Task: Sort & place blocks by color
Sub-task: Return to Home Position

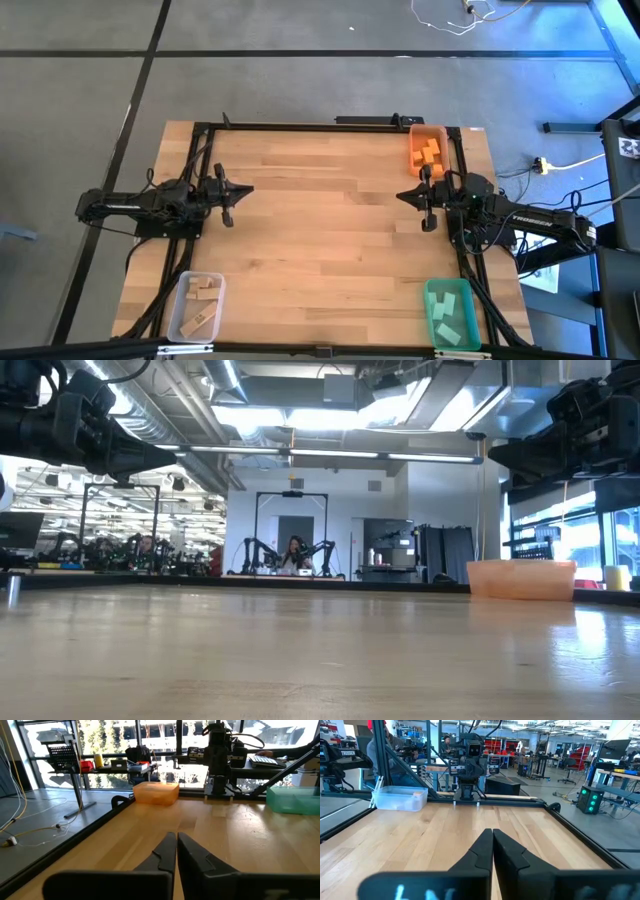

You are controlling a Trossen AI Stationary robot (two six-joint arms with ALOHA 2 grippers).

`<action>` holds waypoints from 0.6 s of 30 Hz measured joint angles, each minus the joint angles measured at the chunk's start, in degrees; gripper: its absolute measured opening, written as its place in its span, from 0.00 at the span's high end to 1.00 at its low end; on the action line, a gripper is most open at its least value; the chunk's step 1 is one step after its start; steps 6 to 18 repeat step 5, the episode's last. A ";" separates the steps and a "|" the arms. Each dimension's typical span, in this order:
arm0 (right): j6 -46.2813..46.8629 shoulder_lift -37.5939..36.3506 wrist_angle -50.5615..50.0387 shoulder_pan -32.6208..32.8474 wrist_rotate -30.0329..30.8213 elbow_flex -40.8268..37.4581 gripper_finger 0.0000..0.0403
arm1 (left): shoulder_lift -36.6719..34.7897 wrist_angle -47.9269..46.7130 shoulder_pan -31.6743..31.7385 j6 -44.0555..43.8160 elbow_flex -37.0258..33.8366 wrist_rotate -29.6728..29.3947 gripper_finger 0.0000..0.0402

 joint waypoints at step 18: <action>0.02 -0.01 0.02 -0.01 0.00 0.00 0.97 | 0.00 0.00 0.01 0.00 0.00 0.00 1.00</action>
